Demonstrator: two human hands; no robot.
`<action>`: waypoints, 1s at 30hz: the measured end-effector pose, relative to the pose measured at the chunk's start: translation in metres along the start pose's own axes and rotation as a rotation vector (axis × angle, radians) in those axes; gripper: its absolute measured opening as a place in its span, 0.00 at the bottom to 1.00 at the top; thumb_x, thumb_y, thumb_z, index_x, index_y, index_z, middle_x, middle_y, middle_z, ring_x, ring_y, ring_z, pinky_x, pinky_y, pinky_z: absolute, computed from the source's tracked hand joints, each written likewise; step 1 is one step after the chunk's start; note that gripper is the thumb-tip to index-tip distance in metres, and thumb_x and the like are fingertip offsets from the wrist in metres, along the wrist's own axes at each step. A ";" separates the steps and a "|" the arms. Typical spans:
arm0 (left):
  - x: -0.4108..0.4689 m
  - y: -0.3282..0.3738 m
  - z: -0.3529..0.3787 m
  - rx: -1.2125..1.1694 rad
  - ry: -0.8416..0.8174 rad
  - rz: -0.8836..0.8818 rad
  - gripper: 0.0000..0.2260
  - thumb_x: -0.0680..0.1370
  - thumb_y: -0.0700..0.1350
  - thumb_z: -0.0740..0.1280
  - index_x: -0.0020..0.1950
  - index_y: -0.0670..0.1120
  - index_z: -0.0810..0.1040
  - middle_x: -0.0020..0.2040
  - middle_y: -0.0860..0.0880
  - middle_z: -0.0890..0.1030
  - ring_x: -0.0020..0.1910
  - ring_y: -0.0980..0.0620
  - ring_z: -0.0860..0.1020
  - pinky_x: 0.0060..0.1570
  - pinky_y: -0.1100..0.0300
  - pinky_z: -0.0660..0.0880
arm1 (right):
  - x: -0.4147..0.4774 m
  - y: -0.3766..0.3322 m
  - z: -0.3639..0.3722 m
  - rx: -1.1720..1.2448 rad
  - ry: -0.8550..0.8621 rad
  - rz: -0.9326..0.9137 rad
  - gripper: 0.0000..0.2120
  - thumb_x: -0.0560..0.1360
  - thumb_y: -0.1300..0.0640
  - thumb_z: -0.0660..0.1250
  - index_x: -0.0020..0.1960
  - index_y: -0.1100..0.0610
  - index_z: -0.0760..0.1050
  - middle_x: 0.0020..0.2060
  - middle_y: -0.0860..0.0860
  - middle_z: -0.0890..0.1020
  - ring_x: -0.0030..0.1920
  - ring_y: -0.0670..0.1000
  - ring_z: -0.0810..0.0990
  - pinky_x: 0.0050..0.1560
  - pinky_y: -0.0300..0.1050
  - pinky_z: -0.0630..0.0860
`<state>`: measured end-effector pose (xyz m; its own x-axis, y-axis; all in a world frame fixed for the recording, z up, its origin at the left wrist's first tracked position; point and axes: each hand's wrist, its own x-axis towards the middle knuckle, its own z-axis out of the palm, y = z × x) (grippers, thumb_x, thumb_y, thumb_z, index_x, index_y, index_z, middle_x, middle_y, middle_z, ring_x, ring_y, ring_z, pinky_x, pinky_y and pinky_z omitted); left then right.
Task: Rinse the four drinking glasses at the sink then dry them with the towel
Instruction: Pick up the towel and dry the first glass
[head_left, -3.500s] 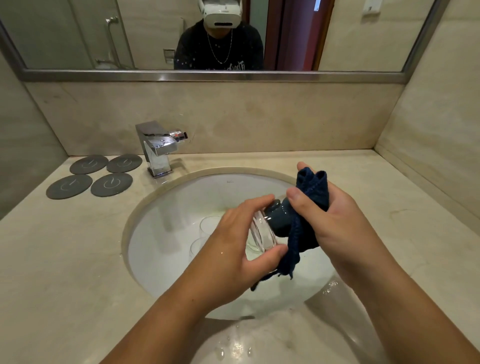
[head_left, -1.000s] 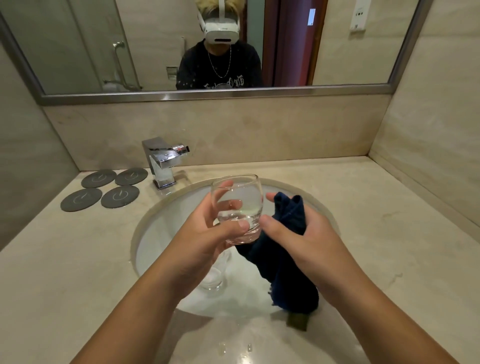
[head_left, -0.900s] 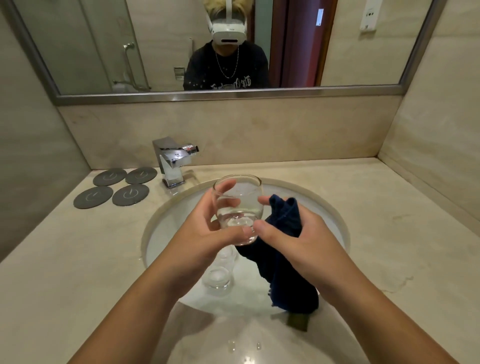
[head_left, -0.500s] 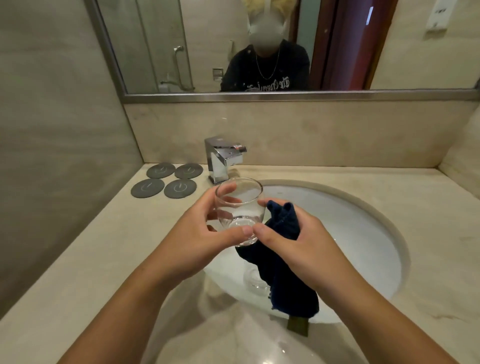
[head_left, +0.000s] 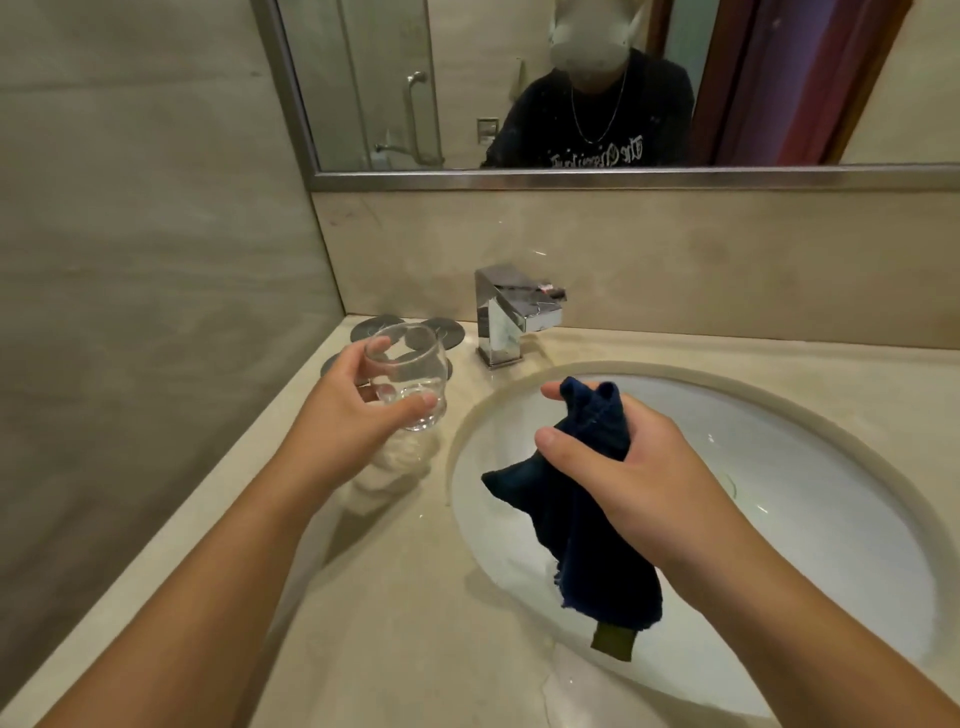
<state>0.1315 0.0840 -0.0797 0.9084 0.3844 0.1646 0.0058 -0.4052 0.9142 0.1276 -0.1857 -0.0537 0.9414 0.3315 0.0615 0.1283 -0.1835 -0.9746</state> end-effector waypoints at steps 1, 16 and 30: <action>0.009 -0.002 -0.002 -0.002 0.004 -0.003 0.33 0.70 0.51 0.83 0.72 0.59 0.73 0.61 0.58 0.81 0.56 0.59 0.83 0.58 0.57 0.80 | 0.005 -0.002 0.002 0.000 -0.005 0.005 0.12 0.78 0.49 0.73 0.59 0.35 0.79 0.44 0.36 0.86 0.45 0.41 0.86 0.54 0.48 0.83; 0.154 -0.053 -0.016 0.105 0.211 -0.014 0.35 0.72 0.48 0.81 0.75 0.51 0.69 0.62 0.53 0.78 0.57 0.54 0.81 0.55 0.60 0.78 | 0.071 0.003 0.036 -0.074 -0.099 0.031 0.09 0.77 0.47 0.72 0.56 0.45 0.79 0.45 0.42 0.85 0.44 0.45 0.85 0.56 0.50 0.82; 0.216 -0.075 -0.014 0.157 0.207 -0.090 0.39 0.71 0.50 0.82 0.77 0.47 0.67 0.64 0.50 0.77 0.62 0.50 0.78 0.65 0.51 0.77 | 0.084 0.015 0.030 -0.096 -0.109 0.070 0.08 0.77 0.48 0.72 0.55 0.43 0.80 0.47 0.42 0.85 0.45 0.45 0.85 0.53 0.50 0.84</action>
<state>0.3213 0.2091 -0.1070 0.7968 0.5793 0.1718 0.1622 -0.4790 0.8627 0.1996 -0.1331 -0.0695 0.9105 0.4121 -0.0345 0.0978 -0.2957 -0.9503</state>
